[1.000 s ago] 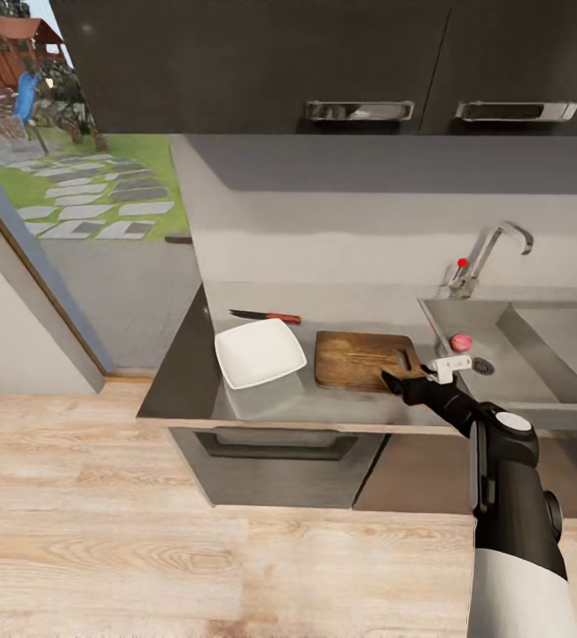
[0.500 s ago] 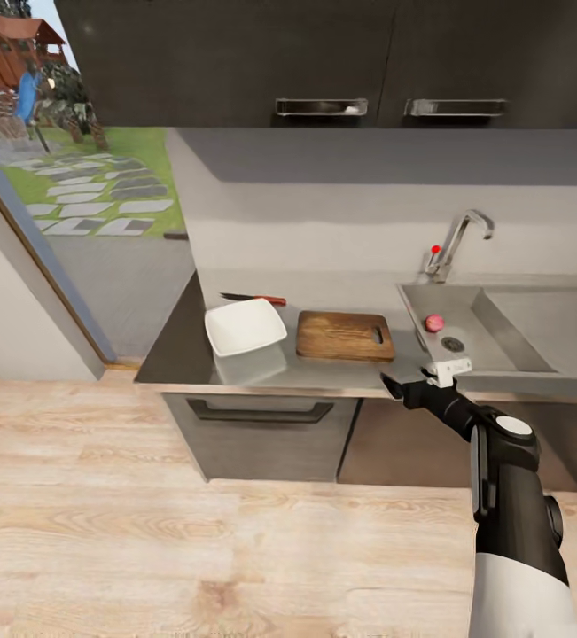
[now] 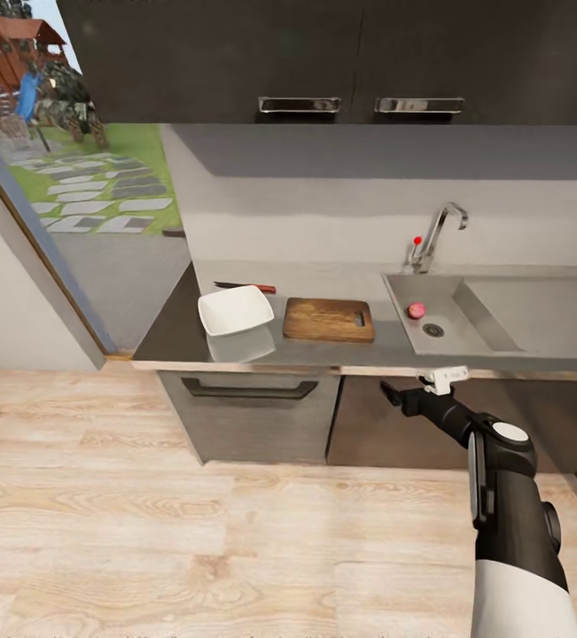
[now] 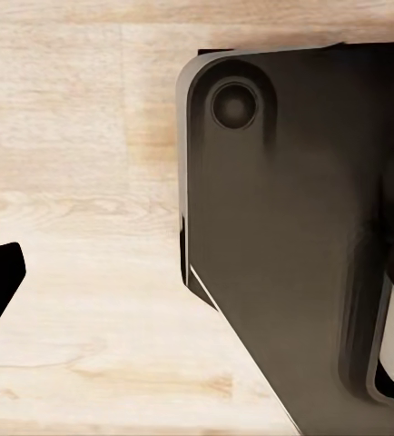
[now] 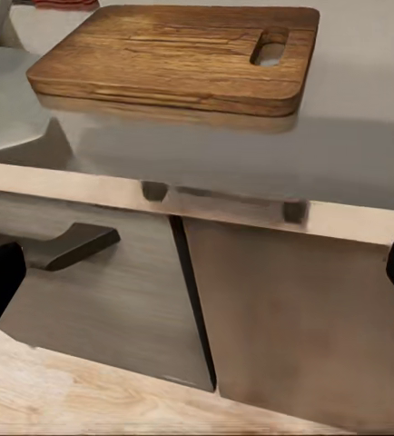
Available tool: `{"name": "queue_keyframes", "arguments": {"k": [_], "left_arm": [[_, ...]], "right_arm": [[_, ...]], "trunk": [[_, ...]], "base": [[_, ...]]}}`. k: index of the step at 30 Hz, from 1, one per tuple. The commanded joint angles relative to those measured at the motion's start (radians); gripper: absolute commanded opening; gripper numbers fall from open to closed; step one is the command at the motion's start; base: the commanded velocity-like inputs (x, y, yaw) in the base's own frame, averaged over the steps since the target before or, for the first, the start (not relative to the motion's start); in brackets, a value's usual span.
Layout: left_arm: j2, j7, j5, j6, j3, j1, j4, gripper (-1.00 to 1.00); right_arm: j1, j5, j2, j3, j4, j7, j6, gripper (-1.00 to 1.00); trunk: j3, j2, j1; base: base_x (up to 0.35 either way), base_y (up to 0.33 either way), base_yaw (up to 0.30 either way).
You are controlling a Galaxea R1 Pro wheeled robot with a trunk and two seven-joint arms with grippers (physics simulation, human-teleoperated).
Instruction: In the kitchen, take the Vidalia onion out of the sink, dice it on the chopping board with the paring knife, put the diced onion into the bowl on the countertop, then place both the paring knife and the chopping board into the sink.
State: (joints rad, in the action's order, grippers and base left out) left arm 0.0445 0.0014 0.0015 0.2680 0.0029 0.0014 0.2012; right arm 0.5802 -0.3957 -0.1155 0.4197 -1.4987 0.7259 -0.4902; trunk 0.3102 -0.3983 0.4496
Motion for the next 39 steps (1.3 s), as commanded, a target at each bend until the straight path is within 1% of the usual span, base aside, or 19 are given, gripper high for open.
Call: {"name": "queue_keyframes", "arguments": {"k": [1, 8, 11, 12, 15, 17, 18, 19, 20, 21, 23, 24, 25, 26, 28, 31, 32, 36, 39], "left_arm": [[0.0, 0.0, 0.0, 0.002, 0.0, 0.0, 0.001, 1.0], [0.0, 0.0, -0.003, 0.002, 0.0, 0.0, 0.002, 1.0], [-0.001, 0.0, -0.003, 0.002, 0.0, 0.0, 0.006, 1.0], [-0.001, 0.0, -0.003, 0.002, 0.0, 0.0, 0.006, 1.0], [-0.001, 0.0, -0.004, 0.002, 0.002, 0.0, 0.012, 1.0], [-0.001, 0.0, -0.004, 0.002, 0.002, -0.001, 0.024, 1.0], [-0.001, 0.0, -0.004, 0.001, 0.002, -0.001, 0.029, 1.0], [-0.002, 0.0, -0.003, 0.001, 0.003, -0.002, 0.037, 1.0], [-0.002, 0.0, -0.003, 0.001, 0.003, -0.002, 0.052, 1.0], [-0.002, 0.0, -0.003, 0.0, 0.003, -0.002, 0.062, 1.0], [-0.002, 0.0, -0.003, -0.001, 0.003, -0.002, 0.079, 1.0], [-0.002, 0.0, -0.003, -0.001, 0.003, -0.002, 0.082, 1.0], [-0.002, 0.001, -0.003, -0.001, 0.003, -0.002, 0.088, 1.0], [-0.002, 0.001, -0.002, -0.001, 0.003, -0.002, 0.09, 1.0], [-0.002, 0.001, 0.0, -0.001, 0.004, -0.002, 0.095, 1.0], [0.004, 0.002, 0.004, 0.001, 0.006, -0.001, 0.099, 1.0], [0.006, 0.002, 0.004, 0.001, 0.006, -0.001, 0.099, 1.0], [0.013, 0.002, 0.007, 0.002, 0.008, -0.001, 0.098, 1.0], [0.013, 0.002, 0.007, 0.002, 0.008, -0.001, 0.098, 1.0]], "right_arm": [[0.0, -0.008, -0.001, 0.003, 0.008, 0.009, -0.002, 1.0], [-0.004, -0.008, 0.002, 0.005, 0.103, 0.005, 0.042, 1.0], [-0.004, -0.009, 0.008, 0.006, 0.188, -0.008, 0.076, 1.0], [-0.004, -0.009, 0.01, 0.006, 0.202, -0.012, 0.085, 1.0], [-0.004, -0.01, 0.018, 0.008, 0.348, -0.052, 0.179, 1.0], [-0.004, -0.011, 0.023, 0.009, 0.468, -0.082, 0.247, 1.0], [-0.004, -0.012, 0.028, 0.009, 0.504, -0.091, 0.266, 1.0], [-0.004, -0.012, 0.042, 0.009, 0.582, -0.112, 0.308, 1.0], [-0.005, -0.012, 0.073, 0.007, 0.715, -0.148, 0.384, 1.0], [-0.005, -0.012, 0.095, 0.005, 0.808, -0.177, 0.441, 1.0], [-0.005, -0.012, 0.123, 0.001, 0.984, -0.244, 0.559, 1.0], [-0.005, -0.012, 0.127, 0.0, 1.024, -0.262, 0.588, 1.0], [-0.005, -0.013, 0.133, -0.001, 1.099, -0.297, 0.641, 1.0], [-0.005, -0.013, 0.135, -0.001, 1.133, -0.314, 0.665, 1.0], [-0.005, -0.013, 0.141, -0.003, 1.262, -0.372, 0.741, 1.0], [-0.013, -0.013, 0.145, -0.006, 1.437, -0.438, 0.808, 1.0], [-0.02, -0.013, 0.145, -0.007, 1.446, -0.443, 0.811, 1.0], [-0.108, -0.012, 0.138, -0.009, 1.477, -0.464, 0.821, 1.0], [-0.145, -0.012, 0.138, -0.009, 1.481, -0.473, 0.823, 1.0]], "trunk": [[0.002, -0.002, 0.0], [0.002, -0.002, 0.0], [0.002, -0.002, 0.0], [0.002, -0.002, 0.0], [0.002, -0.002, 0.0], [0.002, -0.002, 0.0], [0.002, -0.002, 0.0], [0.002, -0.002, 0.0], [0.002, -0.002, 0.0], [0.002, -0.002, 0.0], [0.002, -0.002, 0.0], [0.002, -0.002, 0.0], [0.002, -0.002, 0.0], [0.002, -0.002, 0.0], [0.002, -0.002, 0.0], [0.002, -0.002, 0.0], [0.002, -0.002, 0.0], [0.002, -0.002, 0.0], [0.002, -0.002, 0.0]], "base": [[-0.031, -0.016, 0.0], [-0.009, -0.005, 0.0], [-0.001, 0.0, 0.0], [0.0, 0.0, 0.0], [0.0, 0.0, 0.0], [0.0, 0.0, 0.0], [0.0, 0.0, 0.0], [0.0, 0.0, 0.0], [0.0, 0.0, 0.0], [0.0, 0.0, 0.0], [0.0, 0.0, 0.0], [0.0, 0.0, 0.0], [0.0, 0.0, 0.0], [0.0, 0.0, 0.0], [0.0, 0.0, 0.0], [0.0, 0.0, 0.0], [0.0, 0.0, 0.0], [0.0, 0.0, 0.0], [0.0, 0.0, 0.0]]}}
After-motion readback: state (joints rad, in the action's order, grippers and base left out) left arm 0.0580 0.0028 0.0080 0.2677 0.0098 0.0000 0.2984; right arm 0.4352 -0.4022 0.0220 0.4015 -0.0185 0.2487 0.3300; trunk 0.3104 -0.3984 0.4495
